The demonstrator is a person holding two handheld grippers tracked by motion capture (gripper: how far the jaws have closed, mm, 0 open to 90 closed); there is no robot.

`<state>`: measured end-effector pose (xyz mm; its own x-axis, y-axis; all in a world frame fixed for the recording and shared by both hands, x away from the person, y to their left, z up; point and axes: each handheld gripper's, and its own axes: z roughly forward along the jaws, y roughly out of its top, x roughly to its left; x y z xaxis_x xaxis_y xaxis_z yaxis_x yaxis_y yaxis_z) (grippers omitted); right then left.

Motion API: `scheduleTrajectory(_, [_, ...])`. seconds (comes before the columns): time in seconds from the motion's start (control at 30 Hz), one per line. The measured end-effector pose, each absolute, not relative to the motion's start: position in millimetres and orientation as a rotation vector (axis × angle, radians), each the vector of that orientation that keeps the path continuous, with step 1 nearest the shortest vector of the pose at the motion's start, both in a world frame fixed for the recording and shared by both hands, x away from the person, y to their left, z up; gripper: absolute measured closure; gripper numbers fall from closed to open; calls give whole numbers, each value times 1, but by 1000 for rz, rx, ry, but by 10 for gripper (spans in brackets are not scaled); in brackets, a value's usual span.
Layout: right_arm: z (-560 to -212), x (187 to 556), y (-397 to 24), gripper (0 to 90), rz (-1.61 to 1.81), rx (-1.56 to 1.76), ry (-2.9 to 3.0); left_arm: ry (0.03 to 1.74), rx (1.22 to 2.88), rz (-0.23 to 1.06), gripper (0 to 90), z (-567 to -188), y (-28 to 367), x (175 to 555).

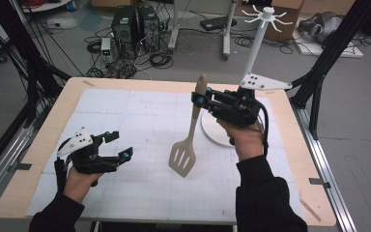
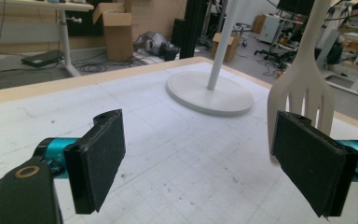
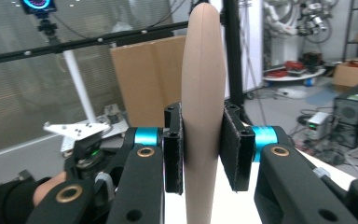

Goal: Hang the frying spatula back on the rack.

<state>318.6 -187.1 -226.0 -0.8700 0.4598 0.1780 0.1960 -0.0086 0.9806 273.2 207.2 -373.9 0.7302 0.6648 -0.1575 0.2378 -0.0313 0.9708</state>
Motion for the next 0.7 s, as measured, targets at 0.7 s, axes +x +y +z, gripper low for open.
scheduleTrajectory(0.7, [-173,358,-230,727,1826,793,1996,742,1602,414,198,-373,209,273])
